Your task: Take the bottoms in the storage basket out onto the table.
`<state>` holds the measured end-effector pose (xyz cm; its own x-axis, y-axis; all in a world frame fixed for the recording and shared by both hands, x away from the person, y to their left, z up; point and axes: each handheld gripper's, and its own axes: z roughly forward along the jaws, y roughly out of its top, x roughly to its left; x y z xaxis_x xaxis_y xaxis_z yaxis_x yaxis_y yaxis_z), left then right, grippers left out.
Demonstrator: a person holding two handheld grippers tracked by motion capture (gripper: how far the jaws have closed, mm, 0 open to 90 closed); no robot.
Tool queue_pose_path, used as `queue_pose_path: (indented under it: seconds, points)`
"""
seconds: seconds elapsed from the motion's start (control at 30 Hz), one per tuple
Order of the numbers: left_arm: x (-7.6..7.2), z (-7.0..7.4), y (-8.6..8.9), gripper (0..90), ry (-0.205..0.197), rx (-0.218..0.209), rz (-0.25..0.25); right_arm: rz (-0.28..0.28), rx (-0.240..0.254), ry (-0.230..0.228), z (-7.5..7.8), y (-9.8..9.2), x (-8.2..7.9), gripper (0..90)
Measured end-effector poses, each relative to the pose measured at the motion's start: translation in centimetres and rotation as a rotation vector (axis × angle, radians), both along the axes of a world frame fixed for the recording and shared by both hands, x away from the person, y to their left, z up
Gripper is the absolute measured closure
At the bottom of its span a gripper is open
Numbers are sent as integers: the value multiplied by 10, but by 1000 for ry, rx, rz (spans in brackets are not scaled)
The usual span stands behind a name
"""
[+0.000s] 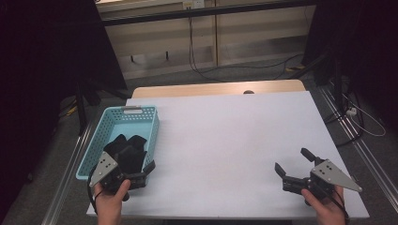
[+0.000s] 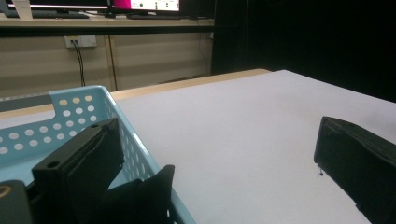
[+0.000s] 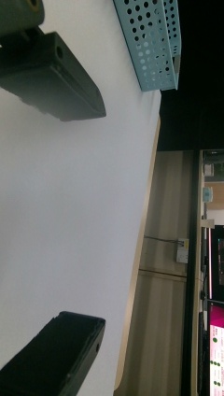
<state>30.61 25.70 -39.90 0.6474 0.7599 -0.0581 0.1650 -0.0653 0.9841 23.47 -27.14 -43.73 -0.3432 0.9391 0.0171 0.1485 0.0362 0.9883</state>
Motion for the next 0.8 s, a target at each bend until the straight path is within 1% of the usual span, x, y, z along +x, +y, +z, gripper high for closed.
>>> queue_pose_path:
  seconds: [0.07,0.13,0.27,0.43,0.5,0.53,0.57,0.6,0.63,0.7,0.77,0.8]
  points:
    - [1,6,1,12,-10,-16,9,1,5,7,-1,-1,0,7]
    - [4,10,2,13,-14,-10,15,4,7,11,-1,-1,-1,8]
    - [7,13,2,13,-12,-17,21,6,9,8,-1,-2,-3,8]
    - [11,23,2,13,-21,12,15,8,8,8,-1,-3,-4,10]
    - [15,29,4,13,-22,7,20,8,8,9,-1,-3,-4,10]
    - [16,31,6,13,-21,13,23,9,9,10,-1,-3,-4,10]
    - [16,31,6,13,-21,13,23,9,9,10,-1,-3,-4,10]
    - [18,34,7,13,-22,16,28,11,8,10,-1,-2,-4,10]
    - [22,39,10,12,-22,20,36,12,9,10,-1,-2,-4,10]
    - [24,41,11,11,-19,20,44,13,8,10,-1,-2,-4,10]
    - [29,45,14,11,-22,26,58,14,8,11,-1,-2,-5,10]
    - [35,48,18,12,-18,23,77,15,8,12,-1,-2,-5,10]
